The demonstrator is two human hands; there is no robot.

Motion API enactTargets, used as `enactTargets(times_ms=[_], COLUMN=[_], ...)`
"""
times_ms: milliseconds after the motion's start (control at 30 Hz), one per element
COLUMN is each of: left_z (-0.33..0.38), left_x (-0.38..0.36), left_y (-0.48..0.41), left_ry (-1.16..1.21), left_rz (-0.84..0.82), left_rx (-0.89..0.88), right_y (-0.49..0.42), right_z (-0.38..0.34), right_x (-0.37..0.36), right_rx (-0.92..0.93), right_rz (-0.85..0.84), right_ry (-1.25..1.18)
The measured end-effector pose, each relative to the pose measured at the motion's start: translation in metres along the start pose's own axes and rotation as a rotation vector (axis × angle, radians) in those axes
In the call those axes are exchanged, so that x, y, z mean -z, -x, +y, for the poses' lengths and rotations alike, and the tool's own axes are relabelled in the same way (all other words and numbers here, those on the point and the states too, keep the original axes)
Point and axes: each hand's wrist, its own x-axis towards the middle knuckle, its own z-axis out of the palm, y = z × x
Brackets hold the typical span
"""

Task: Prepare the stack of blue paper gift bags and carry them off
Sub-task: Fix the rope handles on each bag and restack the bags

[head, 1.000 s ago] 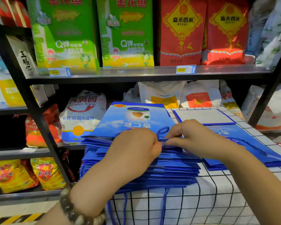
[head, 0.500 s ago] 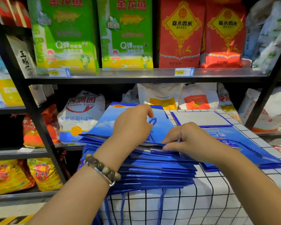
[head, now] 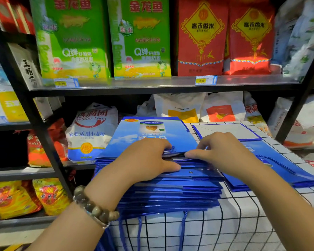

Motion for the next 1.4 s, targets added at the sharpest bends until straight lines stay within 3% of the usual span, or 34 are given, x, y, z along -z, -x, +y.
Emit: enactTargets(times_ms=[133,233,300,367,500,567,633,767,867,1100,1267,1400], left_z=[0.005,0.011,0.012,0.015,0.026,0.031,0.035,0.037,0.033,0.016,-0.002,-0.017], left_x=[-0.001,0.000,0.003,0.010,0.030,0.039,0.047,0.055,0.053,0.022,0.017,0.021], left_y=[-0.005,-0.010,-0.014,-0.016,-0.015,-0.013,-0.010,-0.005,-0.005,-0.008,0.004,0.019], left_ry=[-0.150,-0.318,-0.264,-0.143,0.111,0.242,0.437,0.863,1.066,1.064,0.897,0.744], left_rz=[0.086,0.284,0.404,0.481,0.688,0.813,0.911,1.034,1.023,0.818,0.719,0.664], left_rx=[-0.058,-0.048,-0.023,0.003,-0.031,-0.064,-0.108,-0.192,-0.198,-0.098,0.060,0.129], right_y=[-0.002,-0.004,-0.003,-0.001,0.002,0.000,0.001,-0.003,-0.005,0.005,0.011,0.000], right_z=[-0.002,-0.003,-0.009,-0.021,-0.051,-0.065,-0.082,-0.091,-0.080,-0.040,-0.023,-0.013], right_x=[-0.003,-0.004,-0.006,-0.014,-0.042,-0.050,-0.055,-0.063,-0.053,-0.036,-0.019,-0.006], right_rx=[0.028,0.092,0.101,0.129,0.252,0.335,0.433,0.435,0.444,0.453,0.392,0.348], right_rz=[0.220,0.343,0.328,0.202,-0.110,-0.168,-0.111,0.102,0.185,0.033,0.031,0.104], right_ry=[-0.179,-0.537,-0.812,-0.983,-0.660,-0.563,-0.449,-0.491,-0.487,-0.074,-0.024,-0.141])
